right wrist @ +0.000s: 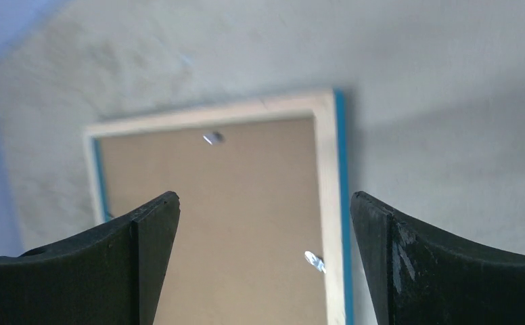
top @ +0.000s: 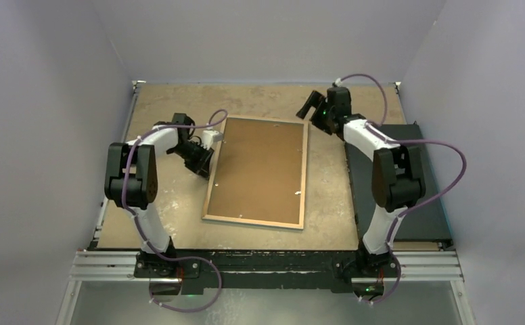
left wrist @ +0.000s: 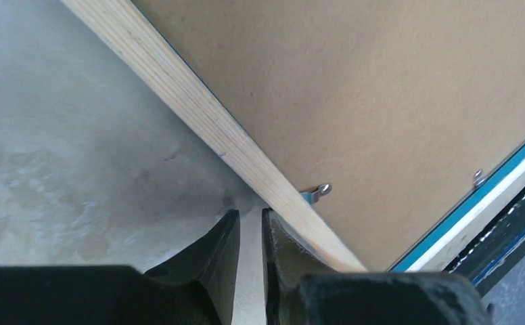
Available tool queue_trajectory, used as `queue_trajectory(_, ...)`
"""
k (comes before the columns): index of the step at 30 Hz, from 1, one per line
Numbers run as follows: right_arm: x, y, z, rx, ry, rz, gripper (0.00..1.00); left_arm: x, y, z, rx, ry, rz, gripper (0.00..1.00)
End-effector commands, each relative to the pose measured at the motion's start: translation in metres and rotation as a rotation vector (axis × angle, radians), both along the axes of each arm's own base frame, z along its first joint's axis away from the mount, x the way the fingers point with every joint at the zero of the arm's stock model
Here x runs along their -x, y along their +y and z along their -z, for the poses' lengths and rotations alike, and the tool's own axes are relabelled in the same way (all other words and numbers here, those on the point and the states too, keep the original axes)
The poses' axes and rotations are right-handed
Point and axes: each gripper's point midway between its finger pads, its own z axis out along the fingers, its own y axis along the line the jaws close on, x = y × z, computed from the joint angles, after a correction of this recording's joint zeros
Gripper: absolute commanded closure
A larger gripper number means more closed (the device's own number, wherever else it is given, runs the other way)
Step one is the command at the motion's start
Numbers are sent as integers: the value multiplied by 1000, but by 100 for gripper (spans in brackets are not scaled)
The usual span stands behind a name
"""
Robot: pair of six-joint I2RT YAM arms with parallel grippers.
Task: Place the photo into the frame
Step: Install the photo frame at the center of the board, then adjust the photo frame at the center of the board.
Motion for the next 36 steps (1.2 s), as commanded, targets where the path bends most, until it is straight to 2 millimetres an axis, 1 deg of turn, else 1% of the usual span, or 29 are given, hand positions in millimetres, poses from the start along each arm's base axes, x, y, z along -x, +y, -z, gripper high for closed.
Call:
queue_trajectory(1,32,8,60,74,149,13,1,-1,5,4,-79,-70,59,84)
queue_trajectory(3,33,10,69,68,168,5,1,3,7,7,-94,-67,73,85)
queue_trajectory(5,33,19,73,39,174,-32,1,8,9,11,-101,-61,82,86)
queue_trajectory(7,21,25,72,29,136,-57,1,15,8,15,-102,-48,94,86)
queue_trajectory(10,10,54,71,-24,127,-124,1,24,-2,20,-93,-34,126,86)
queue_trajectory(13,-3,100,66,-61,98,-216,1,34,-23,22,-80,-22,182,86)
queue_trajectory(14,-6,121,65,-60,92,-259,1,37,-31,23,-79,-20,202,86)
queue_trajectory(17,-6,176,64,-55,102,-379,1,46,-52,25,-68,-9,249,86)
queue_trajectory(18,-2,197,61,-71,92,-418,1,48,-57,26,-63,-7,262,86)
queue_trajectory(21,7,243,59,-134,91,-514,1,57,-73,26,-41,12,299,86)
queue_trajectory(23,17,268,58,-172,98,-580,1,65,-85,26,-24,23,332,85)
queue_trajectory(25,29,285,60,-207,108,-642,1,74,-95,26,-14,37,365,84)
queue_trajectory(26,34,289,62,-211,117,-658,1,79,-99,25,-6,45,381,83)
queue_trajectory(29,46,286,62,-213,125,-690,1,88,-110,16,29,65,408,77)
queue_trajectory(31,42,278,56,-176,104,-679,1,89,-111,3,43,71,423,74)
queue_trajectory(33,33,265,45,-125,73,-632,1,82,-105,-17,43,48,417,71)
queue_trajectory(34,27,256,37,-102,48,-600,1,78,-99,-31,50,31,409,69)
queue_trajectory(35,23,249,27,-88,24,-575,1,66,-92,-43,64,-1,380,67)
queue_trajectory(36,18,240,17,-74,2,-541,1,54,-81,-56,70,-28,348,66)
